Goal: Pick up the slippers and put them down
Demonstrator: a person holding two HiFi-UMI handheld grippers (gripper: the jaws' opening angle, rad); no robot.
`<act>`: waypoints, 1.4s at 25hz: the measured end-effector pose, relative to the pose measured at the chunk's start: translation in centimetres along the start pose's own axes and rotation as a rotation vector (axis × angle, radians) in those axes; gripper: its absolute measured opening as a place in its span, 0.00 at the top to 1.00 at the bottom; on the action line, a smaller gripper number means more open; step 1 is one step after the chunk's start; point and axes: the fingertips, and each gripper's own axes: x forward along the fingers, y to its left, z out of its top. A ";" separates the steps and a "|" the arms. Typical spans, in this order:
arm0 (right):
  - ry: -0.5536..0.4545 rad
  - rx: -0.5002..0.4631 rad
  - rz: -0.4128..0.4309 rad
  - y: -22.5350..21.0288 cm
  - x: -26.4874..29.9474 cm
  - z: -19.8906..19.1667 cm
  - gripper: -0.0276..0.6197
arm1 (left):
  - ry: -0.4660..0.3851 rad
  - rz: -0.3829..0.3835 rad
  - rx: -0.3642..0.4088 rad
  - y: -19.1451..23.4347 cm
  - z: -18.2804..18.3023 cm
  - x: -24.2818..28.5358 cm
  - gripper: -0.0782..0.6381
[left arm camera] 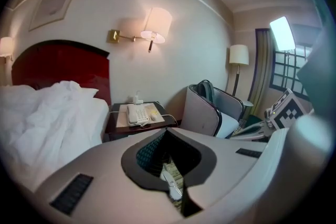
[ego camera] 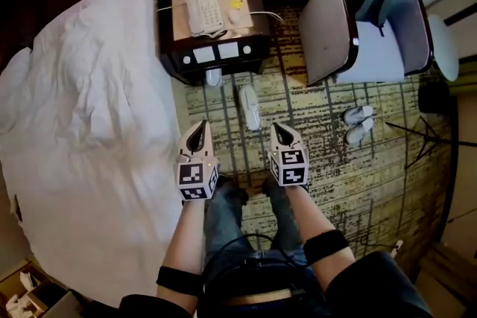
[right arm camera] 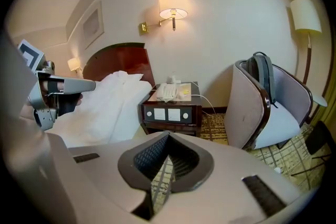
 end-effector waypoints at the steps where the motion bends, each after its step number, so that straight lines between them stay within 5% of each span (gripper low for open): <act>1: -0.006 -0.014 0.013 0.3 -1.4 1.3 0.95 | 0.000 0.000 0.004 -0.3 1.2 -1.3 0.89; 7: -0.038 -0.136 0.099 2.4 -7.6 6.9 0.95 | -0.022 0.018 0.016 -1.3 6.4 -7.5 0.89; 14: -0.074 -0.189 0.093 0.6 -12.0 10.4 0.95 | -0.054 0.062 -0.015 -1.1 9.0 -12.2 0.89; 35: -0.098 -0.151 0.083 0.0 -16.1 10.7 0.95 | -0.055 0.027 0.043 -2.3 9.6 -15.8 0.89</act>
